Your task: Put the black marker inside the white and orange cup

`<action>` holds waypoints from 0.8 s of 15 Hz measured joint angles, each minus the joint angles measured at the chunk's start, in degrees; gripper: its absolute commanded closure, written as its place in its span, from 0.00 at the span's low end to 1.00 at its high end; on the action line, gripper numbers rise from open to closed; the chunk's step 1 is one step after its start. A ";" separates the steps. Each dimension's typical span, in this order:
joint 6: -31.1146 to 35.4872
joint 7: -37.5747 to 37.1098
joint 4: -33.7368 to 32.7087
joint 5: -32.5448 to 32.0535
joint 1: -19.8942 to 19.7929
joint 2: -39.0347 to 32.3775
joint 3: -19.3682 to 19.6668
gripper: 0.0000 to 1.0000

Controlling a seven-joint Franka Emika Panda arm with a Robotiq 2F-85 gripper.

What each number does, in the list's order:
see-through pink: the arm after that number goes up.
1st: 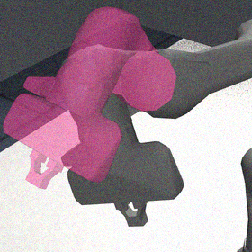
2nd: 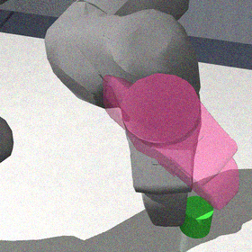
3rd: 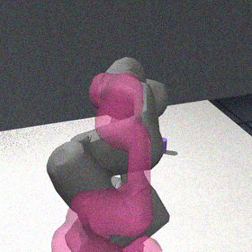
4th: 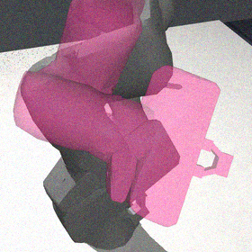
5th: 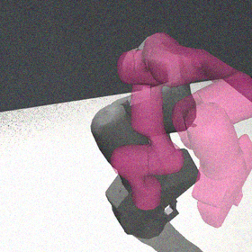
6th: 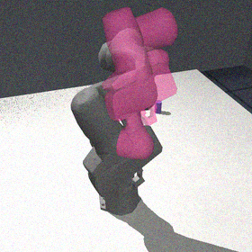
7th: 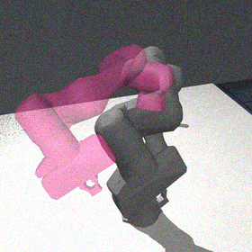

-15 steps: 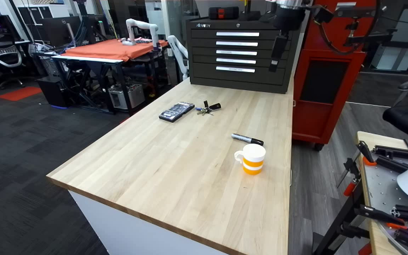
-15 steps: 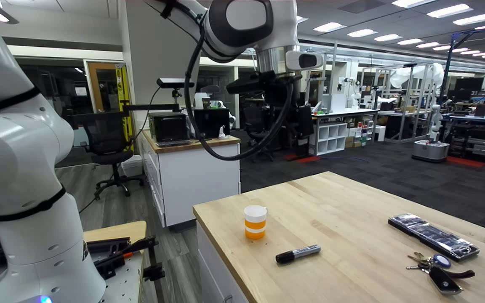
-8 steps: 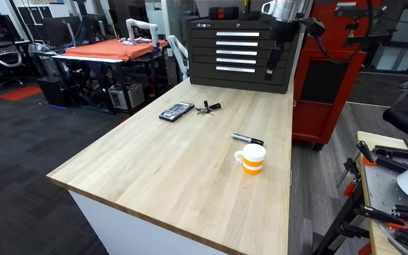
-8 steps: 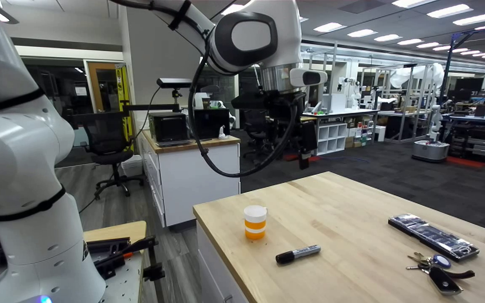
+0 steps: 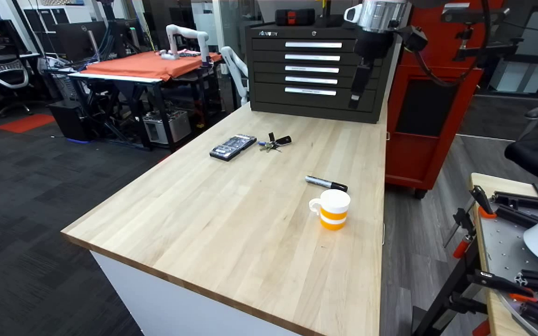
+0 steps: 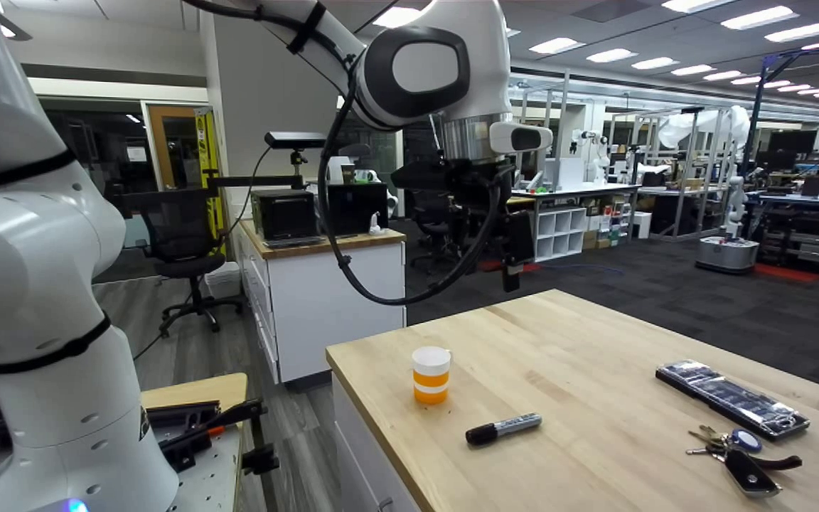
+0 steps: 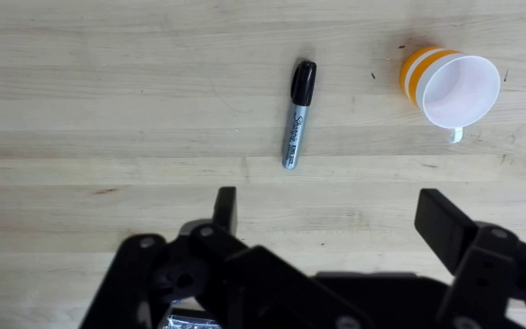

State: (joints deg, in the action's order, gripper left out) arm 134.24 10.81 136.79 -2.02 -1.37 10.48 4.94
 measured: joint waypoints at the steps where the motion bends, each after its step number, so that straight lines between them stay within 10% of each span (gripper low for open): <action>1: 0.33 0.00 0.06 0.11 -0.02 -0.79 0.02 0.00; 12: 9.33 0.94 0.47 1.62 -0.24 -12.02 0.01 0.00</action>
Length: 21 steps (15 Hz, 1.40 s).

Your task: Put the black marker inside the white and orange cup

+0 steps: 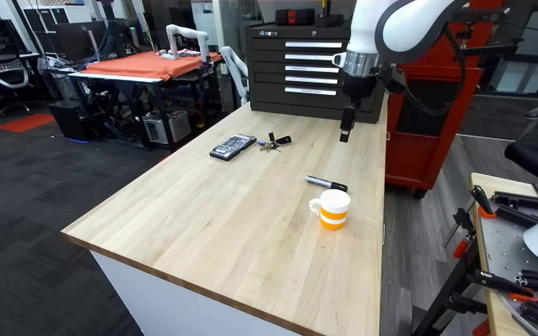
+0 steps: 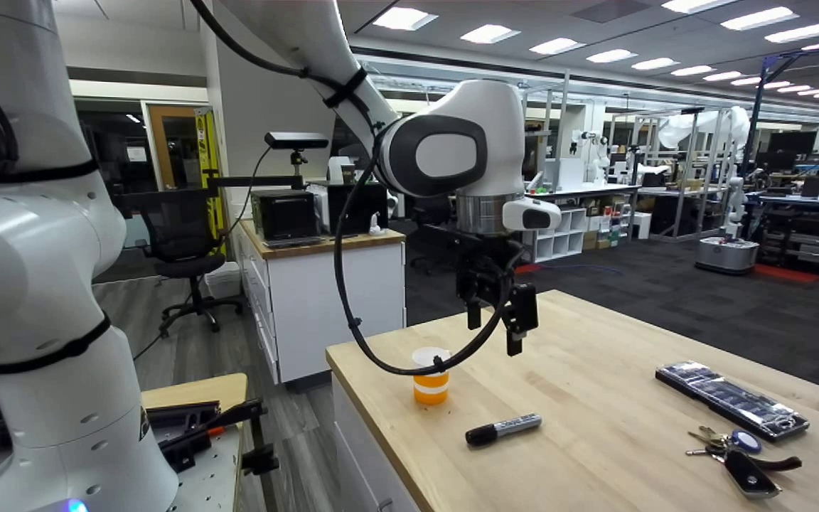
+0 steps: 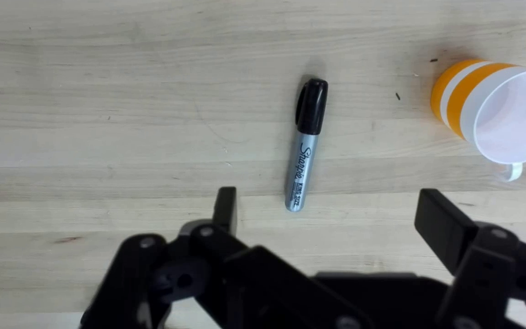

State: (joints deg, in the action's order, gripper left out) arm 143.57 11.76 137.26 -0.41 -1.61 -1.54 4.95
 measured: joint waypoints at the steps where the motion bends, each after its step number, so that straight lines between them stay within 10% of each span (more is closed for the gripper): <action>1: 0.77 0.55 0.00 0.47 -0.04 -1.07 -0.03 0.00; 21: 9.92 1.79 -1.78 1.72 -0.85 -15.89 -1.89 0.00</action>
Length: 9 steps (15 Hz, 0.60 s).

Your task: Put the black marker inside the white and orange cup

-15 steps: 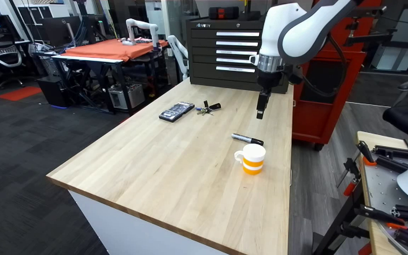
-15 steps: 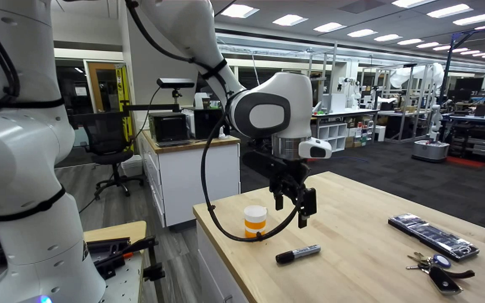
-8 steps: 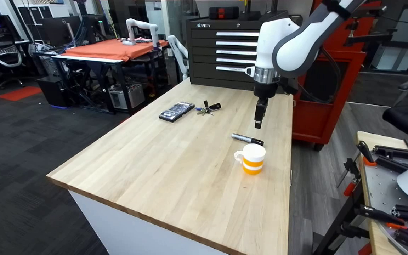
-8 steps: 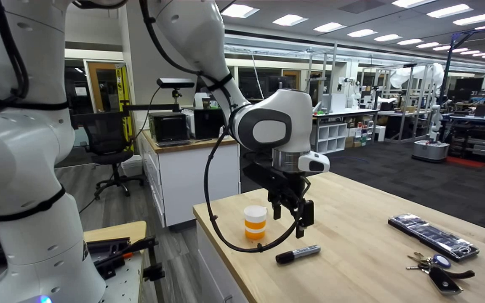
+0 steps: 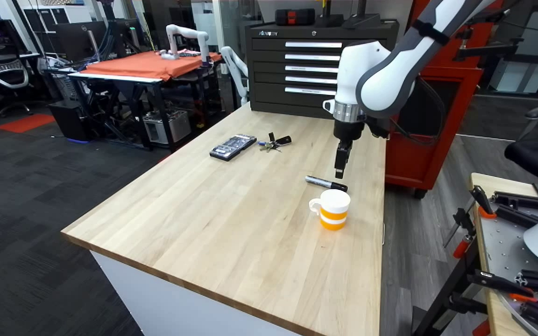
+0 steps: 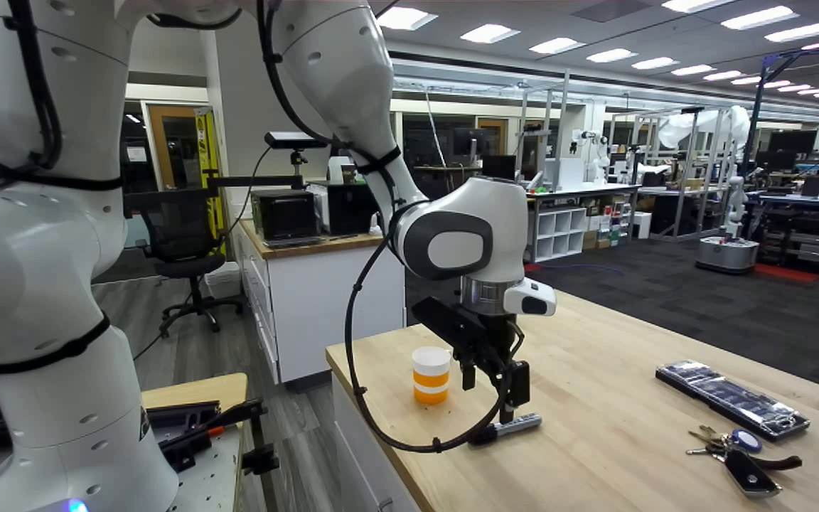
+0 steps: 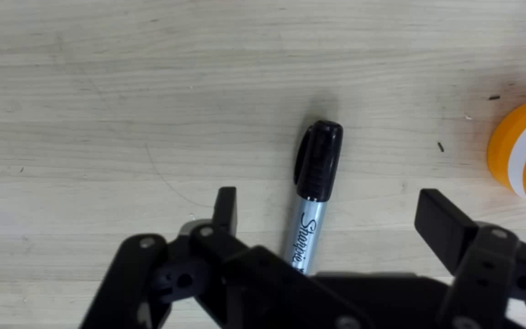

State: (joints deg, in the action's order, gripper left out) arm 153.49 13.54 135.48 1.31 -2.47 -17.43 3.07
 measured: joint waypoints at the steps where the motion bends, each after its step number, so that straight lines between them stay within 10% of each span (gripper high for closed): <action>1: 0.56 -0.06 -0.07 0.00 -0.06 -0.62 -0.07 0.00; 9: 3.79 -0.57 -2.66 0.04 -0.35 -6.74 -1.51 0.00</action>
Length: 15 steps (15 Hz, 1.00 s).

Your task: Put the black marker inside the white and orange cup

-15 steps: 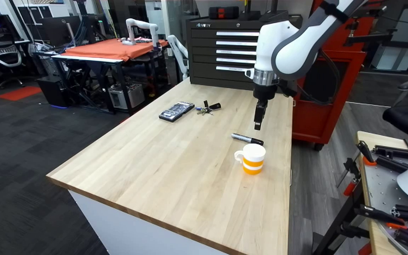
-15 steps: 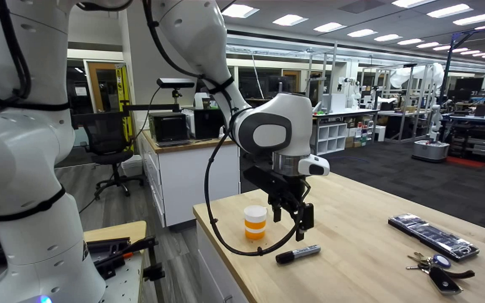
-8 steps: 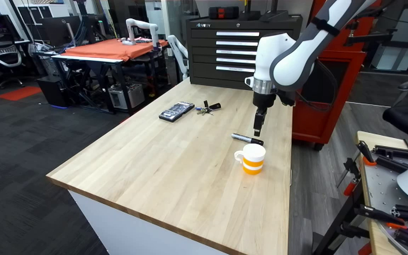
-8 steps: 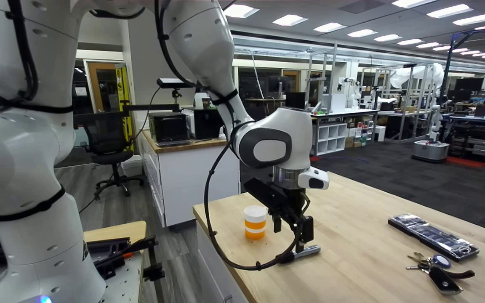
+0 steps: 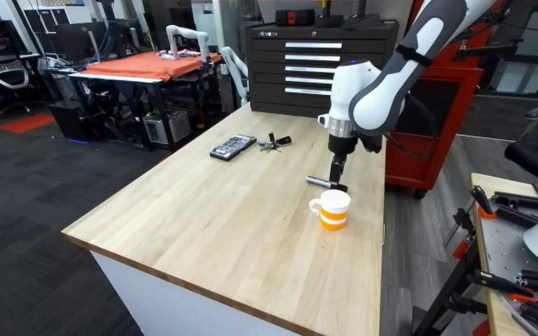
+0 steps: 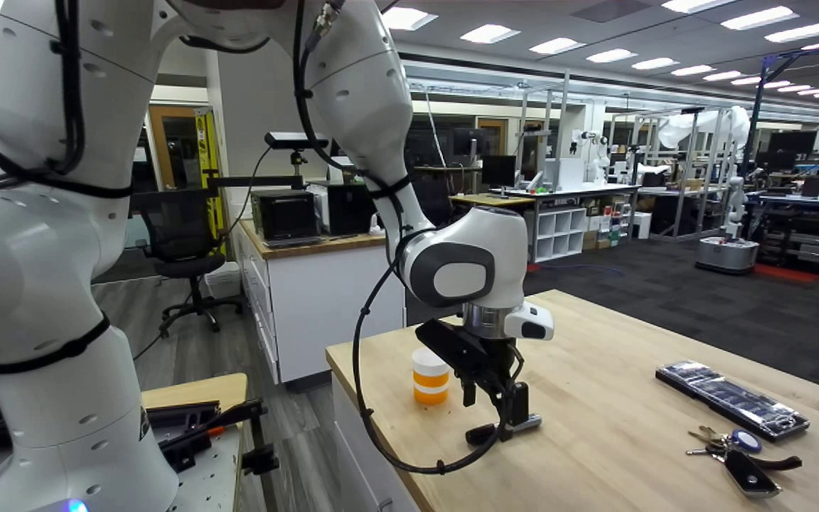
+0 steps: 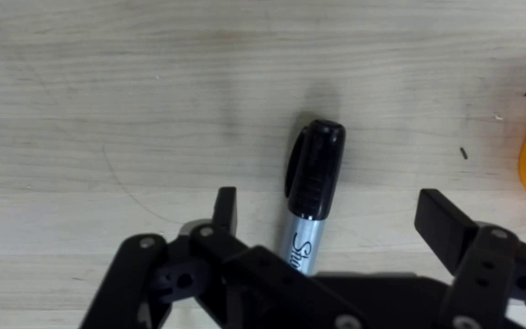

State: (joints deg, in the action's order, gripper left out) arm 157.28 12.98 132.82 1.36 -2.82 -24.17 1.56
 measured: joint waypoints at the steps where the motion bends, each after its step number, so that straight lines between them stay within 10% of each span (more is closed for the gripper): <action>1: 0.21 -0.19 -0.43 0.01 -0.10 -0.72 -0.23 0.00; 4: 0.39 -0.66 -1.46 0.23 -0.47 -2.48 -0.88 0.00; 5: 0.41 -0.71 -1.73 0.46 -0.65 -2.96 -1.13 0.24; 15: 0.90 -1.47 -3.35 1.44 -1.40 -4.26 -2.05 0.87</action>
State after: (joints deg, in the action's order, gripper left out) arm 158.18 11.50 129.47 2.79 -4.22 -28.43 -0.49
